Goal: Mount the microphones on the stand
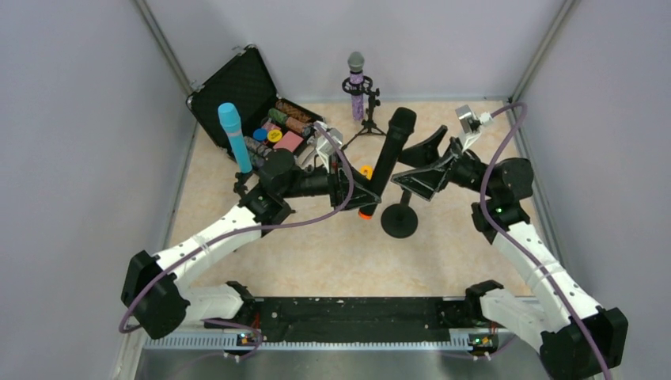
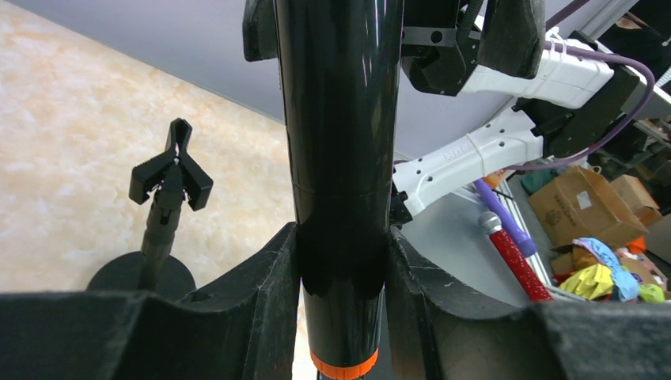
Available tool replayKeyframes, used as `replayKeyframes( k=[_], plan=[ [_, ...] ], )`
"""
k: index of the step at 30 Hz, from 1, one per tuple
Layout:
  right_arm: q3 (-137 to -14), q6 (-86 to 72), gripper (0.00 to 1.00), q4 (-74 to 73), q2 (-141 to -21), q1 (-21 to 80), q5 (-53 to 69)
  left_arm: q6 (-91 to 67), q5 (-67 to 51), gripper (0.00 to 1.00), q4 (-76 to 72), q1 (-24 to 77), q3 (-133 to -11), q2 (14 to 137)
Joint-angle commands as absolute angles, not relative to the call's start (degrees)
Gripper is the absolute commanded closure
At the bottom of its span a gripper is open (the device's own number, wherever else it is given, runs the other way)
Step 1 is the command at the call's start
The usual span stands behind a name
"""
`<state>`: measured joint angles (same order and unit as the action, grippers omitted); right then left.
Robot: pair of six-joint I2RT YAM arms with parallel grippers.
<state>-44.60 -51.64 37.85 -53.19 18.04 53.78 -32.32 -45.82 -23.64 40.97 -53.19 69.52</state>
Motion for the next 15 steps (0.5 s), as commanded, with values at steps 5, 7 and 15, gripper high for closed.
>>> replayKeyframes(
  k=[5,7,15],
  plan=[
    [-49.3,-51.4,0.16,41.3,-56.6,20.0,52.3,-35.8,-49.4,1.0,-31.5,41.5,-52.6,70.4],
    [-49.4,-52.2,0.19,42.5,-57.4,20.2,52.5,-35.9,-49.5,1.0,-31.4,41.6,-52.5,70.5],
    [-50.5,-54.2,0.27,43.6,-59.4,20.7,52.6,-35.8,-50.8,1.0,-30.7,41.9,-52.1,71.4]
  ],
)
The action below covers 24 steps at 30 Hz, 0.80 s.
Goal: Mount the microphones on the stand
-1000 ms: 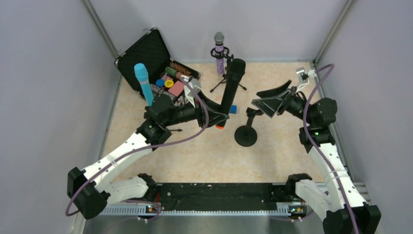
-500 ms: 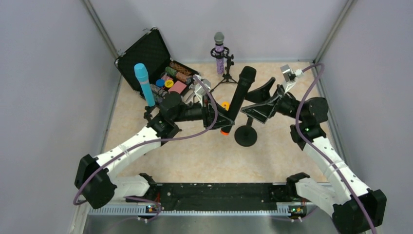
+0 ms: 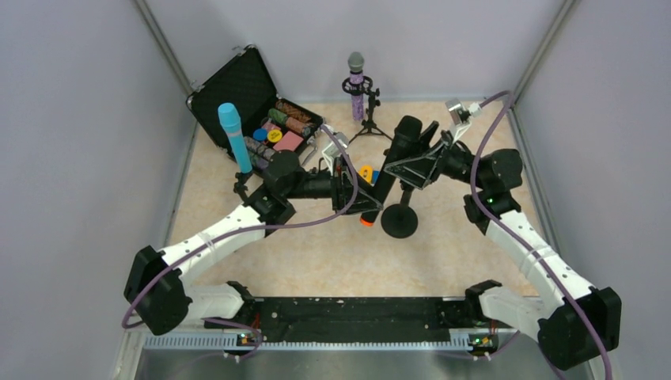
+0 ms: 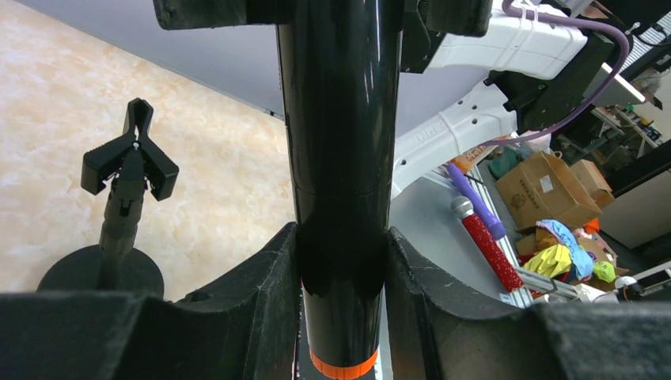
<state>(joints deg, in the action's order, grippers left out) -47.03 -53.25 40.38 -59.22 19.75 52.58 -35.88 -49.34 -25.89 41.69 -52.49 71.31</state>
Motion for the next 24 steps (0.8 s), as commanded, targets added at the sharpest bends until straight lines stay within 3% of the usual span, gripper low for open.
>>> replayKeyframes(
  k=[1,6,11,19,22,24],
  plan=[
    [-50.5,-54.2,0.27,43.6,-59.3,20.8,52.5,-35.7,-50.8,1.0,-30.6,41.9,-52.0,71.6],
    [-50.9,-54.6,0.3,43.6,-59.5,20.7,52.6,-34.8,-50.8,1.0,-29.4,41.9,-51.8,71.8],
    [-50.8,-55.8,0.47,44.6,-59.8,20.7,53.3,-33.6,-49.5,1.0,-28.4,41.9,-51.2,71.2],
    [-50.3,-56.2,0.97,44.6,-59.5,20.8,53.6,-31.9,-48.2,1.0,-26.9,41.9,-50.9,71.8],
    [-50.3,-55.0,1.0,43.2,-59.2,20.7,53.3,-30.7,-47.0,0.92,-26.1,41.9,-51.2,72.3],
    [-50.3,-53.7,1.0,41.6,-58.9,20.8,52.6,-29.5,-44.8,0.75,-24.5,41.9,-51.5,72.0]
  ],
)
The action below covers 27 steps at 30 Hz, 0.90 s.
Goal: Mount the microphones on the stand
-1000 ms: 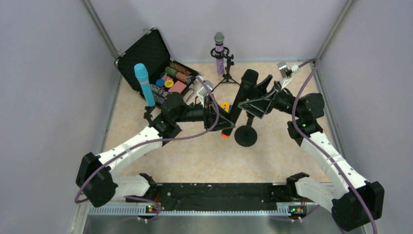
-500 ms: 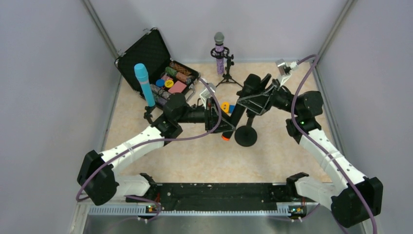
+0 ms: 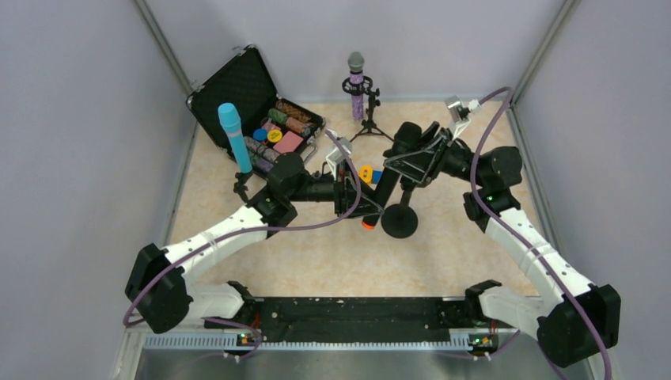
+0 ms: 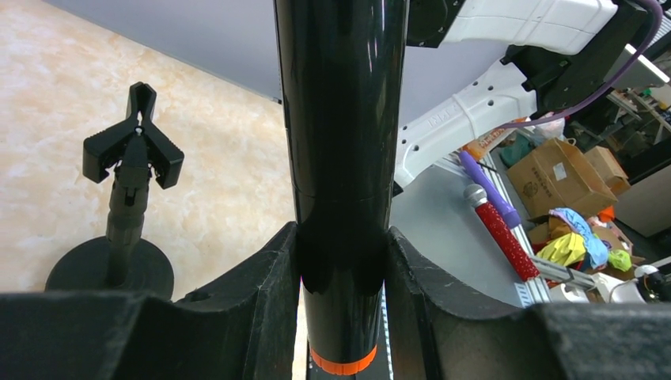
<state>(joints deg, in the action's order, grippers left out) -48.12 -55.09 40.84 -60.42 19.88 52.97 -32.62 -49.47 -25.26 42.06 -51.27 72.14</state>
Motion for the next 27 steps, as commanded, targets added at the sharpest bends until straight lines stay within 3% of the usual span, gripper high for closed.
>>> replayKeyframes(
  k=[1,3,5,9,12,18,27],
  plan=[
    [-50.3,-52.8,1.0,40.7,-58.7,20.7,52.2,-28.9,-43.6,0.65,-24.0,41.9,-51.4,71.7],
    [-50.3,-50.9,1.0,38.5,-58.3,20.8,51.4,-27.8,-40.8,0.41,-23.5,41.9,-51.0,70.7],
    [-50.2,-49.0,1.0,36.6,-57.9,20.7,50.1,-27.0,-37.6,0.26,-23.5,41.9,-50.5,69.2],
    [-50.0,-44.5,1.0,30.9,-56.8,20.8,47.6,-26.1,-31.9,0.09,-25.7,41.8,-48.4,66.2],
    [-50.0,-40.8,1.0,25.9,-55.3,20.7,45.3,-25.7,-28.4,0.05,-27.6,41.8,-46.7,64.8],
    [-50.9,-31.0,1.0,11.6,-51.2,20.8,39.4,-23.9,-27.4,0.06,-27.5,41.8,-46.5,64.8],
    [-52.1,-25.0,1.0,3.7,-44.0,20.7,28.7,-17.4,-28.1,0.06,-26.0,41.8,-47.4,67.0]
  ],
)
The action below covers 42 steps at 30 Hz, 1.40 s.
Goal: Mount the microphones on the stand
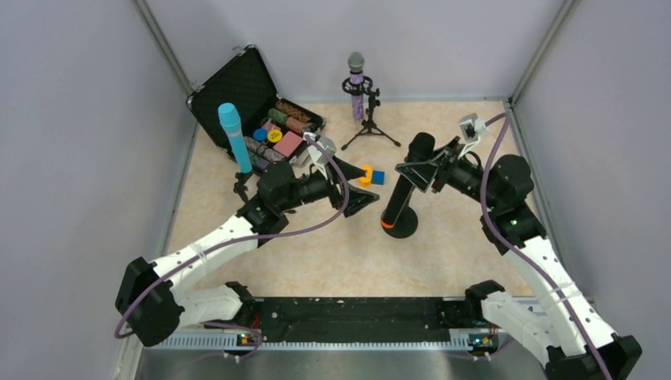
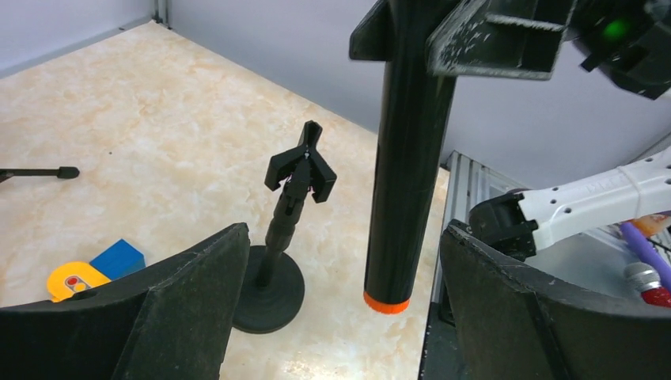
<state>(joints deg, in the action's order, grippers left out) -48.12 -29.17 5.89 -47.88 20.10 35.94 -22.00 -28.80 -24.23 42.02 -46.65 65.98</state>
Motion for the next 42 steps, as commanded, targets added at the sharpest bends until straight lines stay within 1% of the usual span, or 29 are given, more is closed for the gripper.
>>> replayKeyframes(
  k=[1,8,12,18,24,30,33,38,40,42],
  plan=[
    [-52.5,-24.4,1.0,2.8,-43.2,20.8,26.1,-16.4,-28.1,0.06,-25.5,41.8,-47.7,67.2],
    [-51.8,-24.0,1.0,2.8,-34.4,20.7,10.3,-10.3,-30.5,0.06,-22.9,41.9,-49.3,71.0],
    [-50.2,-24.6,1.0,4.7,-30.5,20.7,5.0,-9.5,-32.8,0.07,-28.3,41.9,-48.2,75.6],
    [-49.7,-24.6,1.0,5.3,-29.0,20.8,2.8,-9.9,-36.6,0.1,-41.0,42.5,-47.6,86.9],
    [-50.4,-24.6,1.0,4.4,-29.2,20.7,2.2,-9.4,-38.8,0.13,-50.3,44.3,-51.1,98.0],
    [-50.7,-24.8,1.0,3.5,-29.6,20.7,1.7,-11.7,-39.3,0.16,-65.8,45.4,-52.0,107.2],
    [-51.0,-24.9,1.0,3.2,-29.9,20.7,1.7,-12.0,-38.7,0.19,-71.0,45.8,-53.3,110.8],
    [-51.3,-25.3,1.0,3.0,-30.9,20.7,1.8,-9.9,-37.4,0.27,-71.8,46.6,-56.5,115.1],
    [-51.4,-25.5,1.0,3.0,-31.2,20.7,2.0,-9.2,-37.0,0.31,-71.8,46.8,-56.9,116.1],
    [-51.5,-25.6,1.0,3.0,-31.3,20.7,2.1,-8.6,-37.7,0.38,-71.8,46.7,-56.7,116.3]
  ],
)
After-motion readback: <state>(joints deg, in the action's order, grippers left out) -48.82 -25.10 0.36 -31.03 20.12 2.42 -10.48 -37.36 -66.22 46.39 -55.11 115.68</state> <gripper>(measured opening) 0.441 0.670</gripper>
